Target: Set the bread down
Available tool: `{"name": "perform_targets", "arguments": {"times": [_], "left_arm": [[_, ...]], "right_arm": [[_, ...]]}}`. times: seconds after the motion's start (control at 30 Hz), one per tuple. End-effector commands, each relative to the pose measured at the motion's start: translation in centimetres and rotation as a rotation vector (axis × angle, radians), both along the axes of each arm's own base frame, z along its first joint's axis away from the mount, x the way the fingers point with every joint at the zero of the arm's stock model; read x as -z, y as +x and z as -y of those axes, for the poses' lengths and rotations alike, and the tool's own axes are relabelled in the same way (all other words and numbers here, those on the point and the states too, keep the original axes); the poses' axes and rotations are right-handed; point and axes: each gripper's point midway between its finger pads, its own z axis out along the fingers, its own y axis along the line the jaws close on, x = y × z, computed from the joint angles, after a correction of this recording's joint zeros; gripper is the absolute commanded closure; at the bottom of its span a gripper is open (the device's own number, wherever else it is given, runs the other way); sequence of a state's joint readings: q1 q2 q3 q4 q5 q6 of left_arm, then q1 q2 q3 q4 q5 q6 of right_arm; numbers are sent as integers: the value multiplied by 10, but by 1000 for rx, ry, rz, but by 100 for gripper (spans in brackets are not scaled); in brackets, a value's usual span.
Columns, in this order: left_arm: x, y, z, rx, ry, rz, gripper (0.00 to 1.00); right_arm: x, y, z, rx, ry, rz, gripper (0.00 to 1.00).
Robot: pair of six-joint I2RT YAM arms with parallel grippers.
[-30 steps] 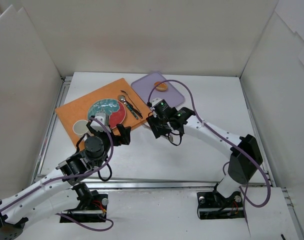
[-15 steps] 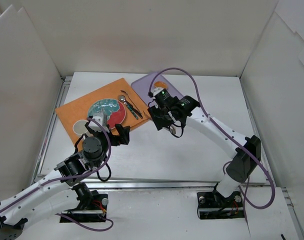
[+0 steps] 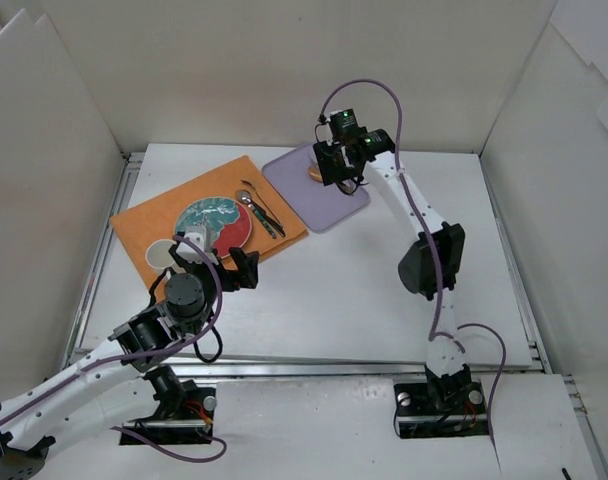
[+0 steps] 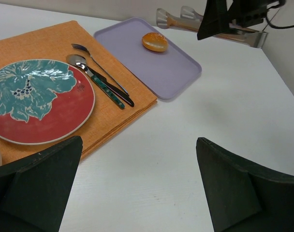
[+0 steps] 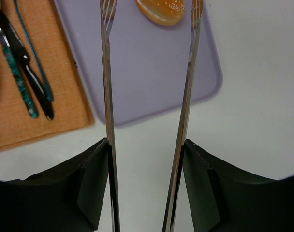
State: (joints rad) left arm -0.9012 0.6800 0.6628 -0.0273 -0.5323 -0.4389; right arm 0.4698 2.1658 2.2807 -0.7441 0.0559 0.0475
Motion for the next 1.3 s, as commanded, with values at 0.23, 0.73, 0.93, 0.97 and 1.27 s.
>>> {"name": "perform_targets", "arguments": {"times": [0.23, 0.73, 0.93, 0.97, 1.27], "left_arm": [[-15, 0, 9, 35, -47, 25, 0], [-13, 2, 11, 39, -36, 19, 0], [-12, 3, 12, 40, -28, 16, 0], [-12, 3, 12, 40, -28, 16, 0], [-10, 3, 12, 34, -24, 15, 0]], "right_arm": [[18, 69, 20, -132, 119, 40, 46], [41, 75, 23, -199, 84, 75, 47], [48, 74, 18, -212, 125, 67, 47], [51, 75, 20, -205, 128, 68, 48], [63, 75, 17, -179, 148, 43, 62]]}}
